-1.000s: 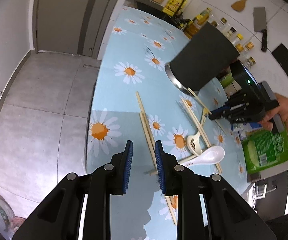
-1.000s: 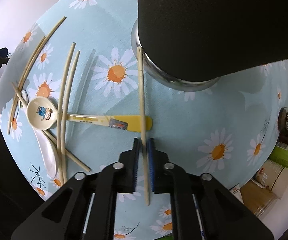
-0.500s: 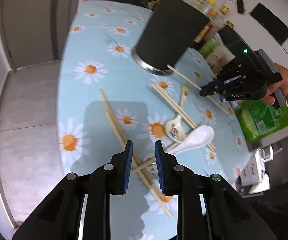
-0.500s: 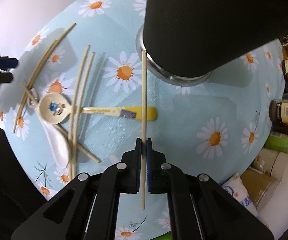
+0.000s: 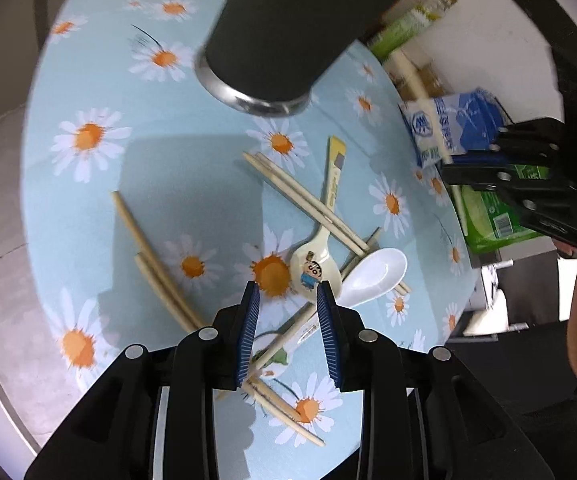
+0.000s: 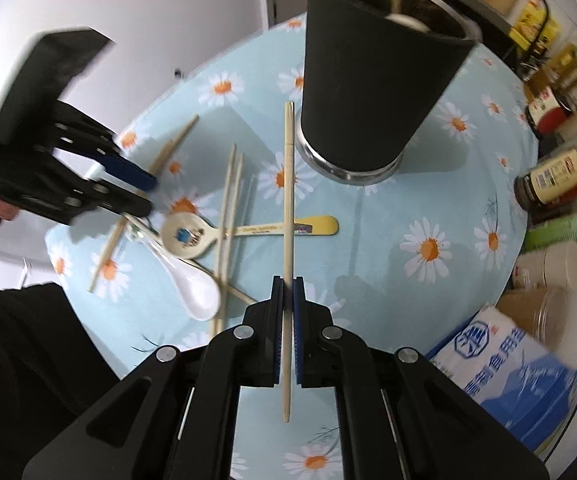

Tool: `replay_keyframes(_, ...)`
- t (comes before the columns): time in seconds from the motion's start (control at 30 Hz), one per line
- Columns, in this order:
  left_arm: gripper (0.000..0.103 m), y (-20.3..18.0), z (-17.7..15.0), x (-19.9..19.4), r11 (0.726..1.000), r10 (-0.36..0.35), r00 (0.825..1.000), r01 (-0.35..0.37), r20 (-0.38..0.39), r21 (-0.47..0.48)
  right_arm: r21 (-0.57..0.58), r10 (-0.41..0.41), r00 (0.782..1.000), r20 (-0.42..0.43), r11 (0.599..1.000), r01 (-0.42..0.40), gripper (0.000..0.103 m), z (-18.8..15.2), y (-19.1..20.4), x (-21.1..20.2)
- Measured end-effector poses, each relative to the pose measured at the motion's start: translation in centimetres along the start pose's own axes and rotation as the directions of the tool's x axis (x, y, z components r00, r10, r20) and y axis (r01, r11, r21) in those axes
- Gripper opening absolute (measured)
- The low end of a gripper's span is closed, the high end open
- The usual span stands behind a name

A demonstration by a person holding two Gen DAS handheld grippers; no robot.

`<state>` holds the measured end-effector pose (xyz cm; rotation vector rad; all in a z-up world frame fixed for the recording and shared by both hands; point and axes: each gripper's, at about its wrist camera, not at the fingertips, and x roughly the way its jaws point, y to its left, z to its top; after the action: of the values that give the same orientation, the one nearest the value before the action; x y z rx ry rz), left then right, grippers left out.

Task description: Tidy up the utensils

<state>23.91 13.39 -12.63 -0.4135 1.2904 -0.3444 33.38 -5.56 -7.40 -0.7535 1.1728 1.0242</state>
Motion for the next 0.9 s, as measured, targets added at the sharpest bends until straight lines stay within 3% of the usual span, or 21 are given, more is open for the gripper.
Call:
replay_keyframes(0.23, 0.028, -0.3, 1.9, 1.9, 0.999, -0.025, 0.993, 0.027, -0.113, 0.02, 0.128, 0.066, 0.991, 0.12, 0.988, -0.081, 0.005, -3.1, 0.1, -2.9)
replay_keyframes(0.43, 0.028, -0.2, 2.7, 2.4, 1.0, 0.011, 0.982, -0.008, -0.187, 0.016, 0.211, 0.08, 0.983, 0.166, 0.971, -0.115, 0.005, -5.5, -0.5, -3.5)
replay_keyframes(0.9, 0.026, -1.1, 4.3, 4.2, 0.999, 0.035, 0.957, -0.022, -0.287, 0.046, 0.222, 0.116, 0.966, 0.232, 0.96, -0.169, 0.005, -6.9, 0.6, -3.9)
